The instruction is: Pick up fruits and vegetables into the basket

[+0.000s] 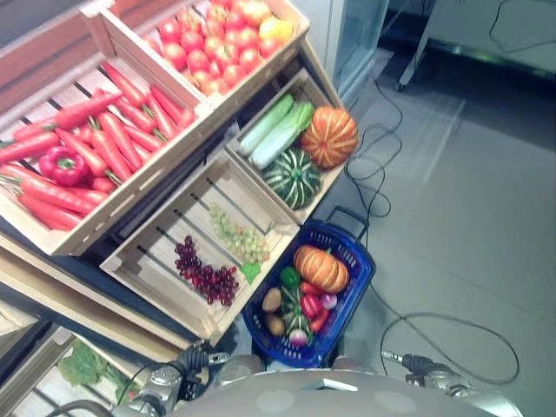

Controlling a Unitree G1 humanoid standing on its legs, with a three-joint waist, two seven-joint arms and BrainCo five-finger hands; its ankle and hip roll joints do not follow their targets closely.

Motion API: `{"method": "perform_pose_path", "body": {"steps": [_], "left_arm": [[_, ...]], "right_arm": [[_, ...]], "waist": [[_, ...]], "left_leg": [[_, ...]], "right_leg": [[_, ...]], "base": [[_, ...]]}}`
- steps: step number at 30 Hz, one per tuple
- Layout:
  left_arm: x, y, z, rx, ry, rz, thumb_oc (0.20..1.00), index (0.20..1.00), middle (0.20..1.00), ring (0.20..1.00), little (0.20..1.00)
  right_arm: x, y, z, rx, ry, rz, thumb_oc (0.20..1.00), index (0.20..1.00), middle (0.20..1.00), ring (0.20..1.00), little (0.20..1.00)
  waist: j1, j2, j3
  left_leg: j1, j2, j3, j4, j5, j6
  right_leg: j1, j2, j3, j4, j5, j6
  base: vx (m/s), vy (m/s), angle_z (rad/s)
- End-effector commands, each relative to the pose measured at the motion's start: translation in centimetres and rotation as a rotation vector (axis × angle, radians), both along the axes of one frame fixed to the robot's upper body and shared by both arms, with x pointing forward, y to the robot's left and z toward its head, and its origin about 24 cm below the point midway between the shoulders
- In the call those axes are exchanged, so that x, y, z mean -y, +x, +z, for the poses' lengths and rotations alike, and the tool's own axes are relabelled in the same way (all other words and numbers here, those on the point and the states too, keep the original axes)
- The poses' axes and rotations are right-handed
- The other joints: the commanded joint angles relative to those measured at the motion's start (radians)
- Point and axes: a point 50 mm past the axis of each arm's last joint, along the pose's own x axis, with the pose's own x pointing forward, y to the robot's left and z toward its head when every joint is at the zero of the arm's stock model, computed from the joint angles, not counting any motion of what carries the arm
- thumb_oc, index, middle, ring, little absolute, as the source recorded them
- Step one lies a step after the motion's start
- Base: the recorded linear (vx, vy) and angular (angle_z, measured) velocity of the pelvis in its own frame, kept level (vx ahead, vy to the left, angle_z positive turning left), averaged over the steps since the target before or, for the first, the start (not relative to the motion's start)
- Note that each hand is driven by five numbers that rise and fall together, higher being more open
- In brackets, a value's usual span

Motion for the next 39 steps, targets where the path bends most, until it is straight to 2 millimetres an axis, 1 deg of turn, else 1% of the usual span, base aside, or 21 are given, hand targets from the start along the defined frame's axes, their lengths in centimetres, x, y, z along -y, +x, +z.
{"method": "perform_pose_path", "body": {"steps": [1, 2, 4, 6, 7, 10, 11, 13, 14, 15, 17, 20, 22, 24, 25, 27, 30, 34, 36, 37, 39], "left_arm": [[-0.2, 4.3, 1.9, 0.167, -0.030, -0.003, 1.000, 1.000, 1.000, 1.000, 1.000], [0.1, 5.4, 2.4, 0.212, -0.050, -0.005, 1.000, 1.000, 1.000, 1.000, 1.000], [0.5, 6.9, 3.2, 0.274, -0.080, -0.007, 1.000, 1.000, 1.000, 1.000, 1.000], [1.4, 9.5, 5.0, 0.384, -0.159, -0.036, 1.000, 1.000, 1.000, 1.000, 1.000], [1.5, 9.7, 5.2, 0.392, -0.167, -0.040, 1.000, 1.000, 1.000, 1.000, 1.000], [2.3, 12.4, 7.7, 0.511, -0.284, -0.063, 1.000, 1.000, 1.000, 1.000, 1.000], [2.6, 13.6, 9.0, 0.571, -0.321, -0.073, 1.000, 1.000, 1.000, 1.000, 1.000], [2.9, 14.6, 10.2, 0.629, -0.341, -0.092, 1.000, 1.000, 1.000, 1.000, 1.000], [3.1, 15.9, 12.0, 0.709, -0.357, -0.108, 1.000, 1.000, 1.000, 1.000, 1.000], [3.1, 16.3, 12.7, 0.739, -0.365, -0.113, 1.000, 1.000, 1.000, 1.000, 1.000], [3.5, 17.8, 15.0, 0.833, -0.384, -0.128, 1.000, 1.000, 1.000, 1.000, 1.000], [3.8, 20.4, 20.9, 1.052, -0.371, -0.193, 1.000, 1.000, 1.000, 1.000, 1.000], [3.6, 21.0, 22.7, 1.121, -0.355, -0.214, 1.000, 1.000, 1.000, 1.000, 1.000], [3.5, 21.9, 26.0, 1.234, -0.311, -0.227, 1.000, 1.000, 1.000, 1.000, 1.000], [3.5, 22.2, 27.1, 1.282, -0.288, -0.224, 1.000, 1.000, 1.000, 1.000, 1.000], [3.4, 22.8, 30.4, 1.420, -0.167, -0.218, 1.000, 1.000, 1.000, 1.000, 1.000], [3.4, 23.2, 33.5, 1.575, 0.077, -0.207, 1.000, 1.000, 1.000, 1.000, 1.000], [2.7, 23.8, 36.4, 1.694, 0.434, -0.178, 1.000, 1.000, 1.000, 1.000, 1.000], [2.2, 24.3, 37.4, 1.726, 0.666, -0.196, 1.000, 1.000, 1.000, 1.000, 1.000], [1.7, 24.7, 38.1, 1.727, 0.855, -0.225, 1.000, 1.000, 1.000, 1.000, 1.000], [1.2, 25.1, 38.8, 1.730, 1.038, -0.253, 1.000, 1.000, 1.000, 1.000, 1.000]], "right_arm": [[0.1, 3.3, 1.0, 0.085, -0.023, -0.004, 1.000, 1.000, 1.000, 1.000, 1.000], [0.0, 4.1, 1.3, 0.109, -0.025, -0.002, 1.000, 1.000, 1.000, 1.000, 1.000], [0.0, 5.1, 1.7, 0.136, -0.029, 0.005, 1.000, 1.000, 1.000, 1.000, 1.000], [0.3, 6.5, 2.4, 0.178, -0.032, 0.008, 1.000, 1.000, 1.000, 1.000, 1.000], [0.3, 6.6, 2.4, 0.182, -0.032, 0.007, 1.000, 1.000, 1.000, 1.000, 1.000], [0.5, 8.0, 3.2, 0.223, -0.032, 0.005, 1.000, 1.000, 1.000, 1.000, 1.000], [0.6, 8.6, 3.5, 0.240, -0.035, 0.006, 1.000, 1.000, 1.000, 1.000, 1.000], [0.6, 9.1, 3.8, 0.254, -0.040, 0.007, 1.000, 1.000, 1.000, 1.000, 1.000], [0.8, 9.8, 4.3, 0.267, -0.048, 0.008, 1.000, 1.000, 1.000, 1.000, 1.000], [0.9, 10.0, 4.4, 0.273, -0.050, 0.006, 1.000, 1.000, 1.000, 1.000, 1.000], [1.2, 10.7, 5.0, 0.289, -0.059, 0.005, 1.000, 1.000, 1.000, 1.000, 1.000], [1.7, 11.8, 5.9, 0.329, -0.063, -0.009, 1.000, 1.000, 1.000, 1.000, 1.000], [1.7, 12.0, 6.1, 0.338, -0.063, -0.008, 1.000, 1.000, 1.000, 1.000, 1.000], [1.7, 12.2, 6.2, 0.357, -0.060, -0.018, 1.000, 1.000, 1.000, 1.000, 1.000], [1.7, 12.3, 6.2, 0.363, -0.058, -0.026, 1.000, 1.000, 1.000, 1.000, 1.000], [1.6, 12.7, 6.5, 0.383, -0.053, -0.034, 1.000, 1.000, 1.000, 1.000, 1.000], [1.4, 13.8, 7.2, 0.415, -0.051, -0.027, 1.000, 1.000, 1.000, 1.000, 1.000], [1.1, 14.3, 7.4, 0.433, -0.042, -0.021, 1.000, 1.000, 1.000, 1.000, 1.000], [0.9, 14.2, 7.2, 0.432, -0.034, -0.017, 1.000, 1.000, 1.000, 1.000, 1.000], [0.8, 14.2, 7.2, 0.433, -0.031, -0.015, 1.000, 1.000, 1.000, 1.000, 1.000], [0.8, 14.5, 7.4, 0.435, -0.031, -0.008, 1.000, 1.000, 1.000, 1.000, 1.000]], "waist": [[0.012, -0.038, 0.087], [0.011, -0.037, 0.107], [0.010, -0.037, 0.130], [0.013, -0.034, 0.160], [0.013, -0.034, 0.162], [0.014, -0.032, 0.187], [0.015, -0.030, 0.199], [0.017, -0.028, 0.210], [0.019, -0.024, 0.224], [0.021, -0.023, 0.230], [0.024, -0.021, 0.252], [0.023, -0.016, 0.298], [0.022, -0.016, 0.308], [0.021, -0.019, 0.319], [0.019, -0.020, 0.319], [0.015, -0.025, 0.319], [0.005, -0.034, 0.319], [-0.001, -0.051, 0.319], [-0.006, -0.066, 0.319], [-0.012, -0.072, 0.319], [-0.018, -0.077, 0.319]], "left_leg": [[-0.023, -0.017, 0.002, 0.001, -0.066, -0.002], [-0.043, -0.019, -0.001, 0.001, -0.060, -0.001], [-0.068, -0.019, -0.005, 0.001, -0.052, 0.000], [-0.103, -0.020, -0.009, 0.001, -0.040, -0.003], [-0.106, -0.021, -0.010, 0.001, -0.039, -0.003], [-0.125, -0.022, -0.006, 0.001, -0.039, -0.003], [-0.132, -0.021, -0.001, 0.001, -0.038, -0.004], [-0.139, -0.020, 0.004, 0.001, -0.037, -0.005], [-0.148, -0.021, 0.007, 0.001, -0.033, -0.005], [-0.153, -0.021, 0.009, 0.001, -0.030, -0.005], [-0.173, -0.023, 0.013, 0.023, -0.026, -0.007], [-0.259, -0.034, 0.010, 0.126, -0.044, -0.004], [-0.282, -0.037, 0.011, 0.157, -0.052, -0.002], [-0.338, -0.045, 0.008, 0.218, -0.063, 0.002], [-0.361, -0.047, 0.007, 0.240, -0.069, 0.006], [-0.416, -0.046, 0.015, 0.282, -0.079, 0.010], [-0.469, -0.048, 0.019, 0.313, -0.081, 0.013], [-0.518, -0.050, 0.021, 0.368, -0.095, 0.016], [-0.545, -0.047, 0.024, 0.407, -0.108, 0.017], [-0.557, -0.041, 0.026, 0.431, -0.120, 0.016], [-0.574, -0.036, 0.026, 0.451, -0.123, 0.014]], "right_leg": [[-0.069, -0.080, 0.062, -0.015, 0.057, 0.115], [-0.088, -0.079, 0.059, -0.015, 0.062, 0.114], [-0.109, -0.074, 0.056, -0.013, 0.064, 0.110], [-0.136, -0.074, 0.045, -0.003, 0.064, 0.108], [-0.138, -0.074, 0.044, -0.003, 0.064, 0.108], [-0.159, -0.074, 0.039, 0.004, 0.066, 0.108], [-0.170, -0.075, 0.034, 0.011, 0.066, 0.108], [-0.185, -0.075, 0.030, 0.025, 0.064, 0.107], [-0.204, -0.075, 0.026, 0.042, 0.063, 0.105], [-0.212, -0.075, 0.026, 0.050, 0.061, 0.104], [-0.236, -0.075, 0.021, 0.085, 0.051, 0.098], [-0.301, -0.078, 0.010, 0.172, 0.026, 0.087], [-0.322, -0.080, 0.008, 0.198, 0.018, 0.086], [-0.370, -0.081, 0.003, 0.252, 0.004, 0.083], [-0.392, -0.082, 0.003, 0.271, -0.002, 0.082], [-0.451, -0.081, 0.002, 0.316, -0.011, 0.081], [-0.511, -0.074, 0.013, 0.347, -0.013, 0.077], [-0.562, -0.063, 0.019, 0.404, -0.031, 0.068], [-0.585, -0.060, 0.018, 0.435, -0.041, 0.064], [-0.598, -0.057, 0.020, 0.458, -0.051, 0.062], [-0.614, -0.055, 0.020, 0.477, -0.054, 0.060]], "base": [[-0.16, -0.038, 0.09], [-0.14, -0.035, 0.08], [-0.14, -0.035, 0.03], [-0.13, -0.035, 0.00], [-0.09, -0.030, 0.00], [-0.07, -0.025, 0.01], [-0.06, -0.010, -0.01], [-0.06, 0.004, -0.02], [-0.07, 0.010, -0.04], [-0.07, 0.013, -0.07], [-0.07, 0.006, -0.09], [-0.09, -0.031, -0.04], [-0.05, -0.042, 0.02], [-0.05, -0.064, 0.04], [-0.03, -0.071, 0.12], [-0.03, -0.063, 0.19], [-0.04, -0.012, 0.12], [-0.01, -0.012, 0.02], [0.00, -0.063, 0.06], [0.01, -0.052, 0.11], [0.00, -0.013, 0.06]]}}
